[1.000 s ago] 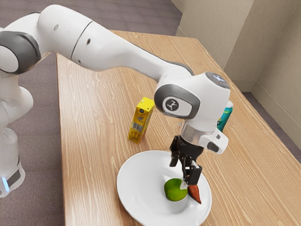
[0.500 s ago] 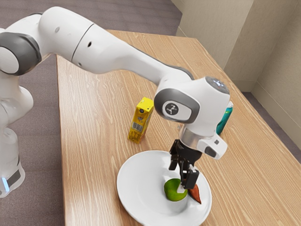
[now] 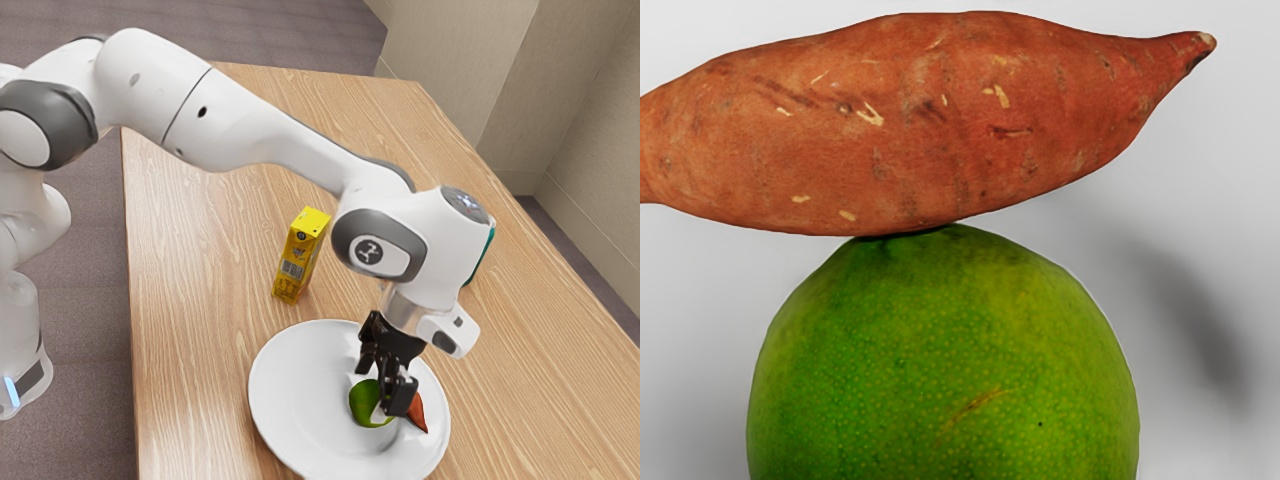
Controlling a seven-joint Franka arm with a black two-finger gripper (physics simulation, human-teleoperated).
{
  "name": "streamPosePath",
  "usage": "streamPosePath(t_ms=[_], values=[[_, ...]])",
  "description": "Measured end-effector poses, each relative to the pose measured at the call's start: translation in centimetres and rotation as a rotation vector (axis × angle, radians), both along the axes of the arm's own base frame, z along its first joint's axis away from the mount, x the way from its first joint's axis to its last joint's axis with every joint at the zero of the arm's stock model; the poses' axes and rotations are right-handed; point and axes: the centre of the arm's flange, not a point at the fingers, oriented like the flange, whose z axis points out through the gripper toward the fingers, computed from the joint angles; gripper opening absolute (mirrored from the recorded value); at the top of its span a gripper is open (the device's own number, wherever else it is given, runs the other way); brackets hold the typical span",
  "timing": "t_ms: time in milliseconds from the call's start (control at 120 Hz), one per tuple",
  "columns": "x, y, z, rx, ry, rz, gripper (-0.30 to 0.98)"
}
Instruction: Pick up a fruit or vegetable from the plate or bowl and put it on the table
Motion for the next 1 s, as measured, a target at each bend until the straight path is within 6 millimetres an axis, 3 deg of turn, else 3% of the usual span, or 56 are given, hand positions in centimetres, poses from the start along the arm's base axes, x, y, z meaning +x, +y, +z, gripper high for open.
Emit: streamPosePath(t_ms=[1000], values=[[1.3, 0.3, -2.7, 0.009, 0.010, 0.004, 0.69]])
